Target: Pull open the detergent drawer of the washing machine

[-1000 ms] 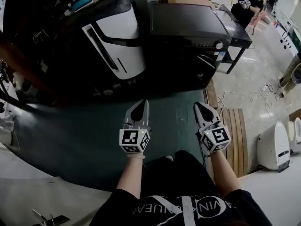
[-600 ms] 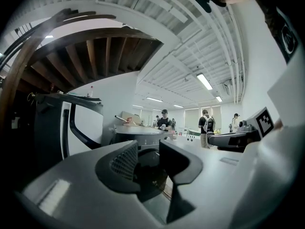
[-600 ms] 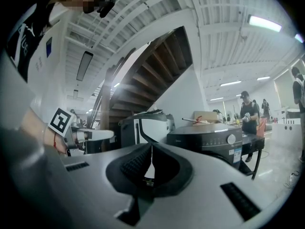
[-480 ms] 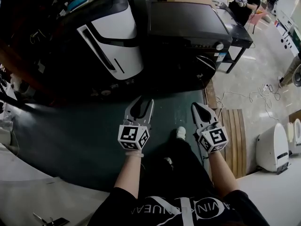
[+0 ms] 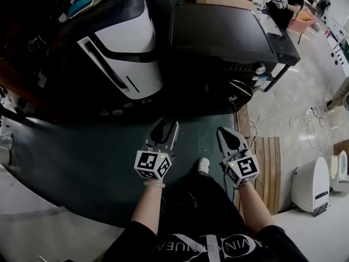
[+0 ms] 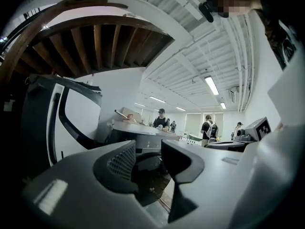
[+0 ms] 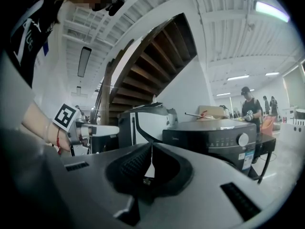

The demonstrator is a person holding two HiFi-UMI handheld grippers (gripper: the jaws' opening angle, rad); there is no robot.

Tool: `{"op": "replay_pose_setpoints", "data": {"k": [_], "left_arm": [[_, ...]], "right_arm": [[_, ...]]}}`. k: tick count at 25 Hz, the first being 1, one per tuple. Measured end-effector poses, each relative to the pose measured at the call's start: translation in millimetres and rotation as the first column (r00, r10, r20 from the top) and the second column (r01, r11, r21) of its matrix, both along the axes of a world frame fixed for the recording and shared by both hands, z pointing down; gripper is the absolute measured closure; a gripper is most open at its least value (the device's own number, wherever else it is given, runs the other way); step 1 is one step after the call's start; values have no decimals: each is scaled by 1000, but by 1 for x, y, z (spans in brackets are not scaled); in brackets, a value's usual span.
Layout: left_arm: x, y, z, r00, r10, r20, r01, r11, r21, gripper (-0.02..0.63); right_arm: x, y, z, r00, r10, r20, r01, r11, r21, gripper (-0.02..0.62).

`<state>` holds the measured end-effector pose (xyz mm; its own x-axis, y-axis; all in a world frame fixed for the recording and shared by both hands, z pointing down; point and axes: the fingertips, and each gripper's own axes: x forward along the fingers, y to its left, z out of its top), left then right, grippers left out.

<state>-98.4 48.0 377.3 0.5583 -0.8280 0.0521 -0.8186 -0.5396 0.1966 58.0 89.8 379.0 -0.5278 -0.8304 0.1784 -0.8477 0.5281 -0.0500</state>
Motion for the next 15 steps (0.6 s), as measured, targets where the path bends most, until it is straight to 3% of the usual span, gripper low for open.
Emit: {"op": "replay_pose_setpoints", "data": {"k": [8, 15], "left_arm": [[19, -71, 27, 996, -12, -89, 6, 998, -63, 453], [47, -116, 60, 997, 17, -75, -25, 993, -117, 453]], "right_arm": [[6, -76, 26, 997, -82, -2, 82, 997, 17, 581], [12, -130, 55, 993, -118, -3, 118, 993, -9, 581]]}}
